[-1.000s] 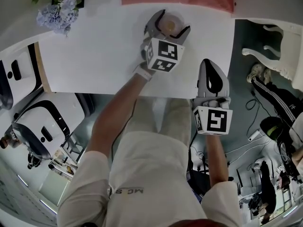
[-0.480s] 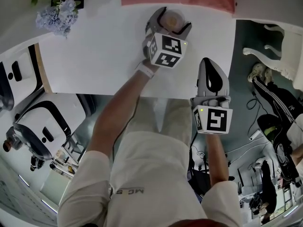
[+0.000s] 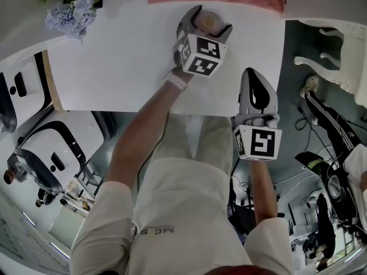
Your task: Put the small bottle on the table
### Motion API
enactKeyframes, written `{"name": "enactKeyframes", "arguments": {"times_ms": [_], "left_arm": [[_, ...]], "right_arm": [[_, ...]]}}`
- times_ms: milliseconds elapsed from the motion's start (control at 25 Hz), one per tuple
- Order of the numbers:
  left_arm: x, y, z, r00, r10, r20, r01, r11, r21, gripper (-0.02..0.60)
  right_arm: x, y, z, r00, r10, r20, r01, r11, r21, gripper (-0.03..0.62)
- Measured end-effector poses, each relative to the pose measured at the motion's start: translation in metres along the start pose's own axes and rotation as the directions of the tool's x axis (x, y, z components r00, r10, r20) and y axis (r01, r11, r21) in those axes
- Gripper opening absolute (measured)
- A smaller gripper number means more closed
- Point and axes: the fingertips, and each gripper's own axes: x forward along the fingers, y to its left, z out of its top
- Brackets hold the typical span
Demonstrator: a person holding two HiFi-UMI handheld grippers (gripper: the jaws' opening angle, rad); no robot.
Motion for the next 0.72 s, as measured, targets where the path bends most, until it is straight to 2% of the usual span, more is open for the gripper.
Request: {"name": "enactKeyframes", "arguments": {"times_ms": [280, 560, 720], "left_arm": [[-0.013, -0.005, -0.006, 1.0, -0.024, 0.009, 0.024, 1.0, -0.015, 0.448], [-0.046, -0.006, -0.011, 1.0, -0.025, 0.017, 0.026, 1.0, -0.018, 0.443], [-0.068, -0.014, -0.009, 0.999, -0.027, 0.019, 0.028, 0.999, -0.031, 0.413]], "right_arm": [[-0.01, -0.001, 0.001, 1.0, -0.001, 0.005, 0.001, 1.0, -0.006, -0.012], [-0.016, 0.001, 0.006, 1.0, 0.002, 0.009, -0.002, 1.0, -0.024, -0.012], [-0.028, 0.004, 0.011, 1.0, 0.004, 0.013, -0.003, 0.999, -0.035, -0.012]]}}
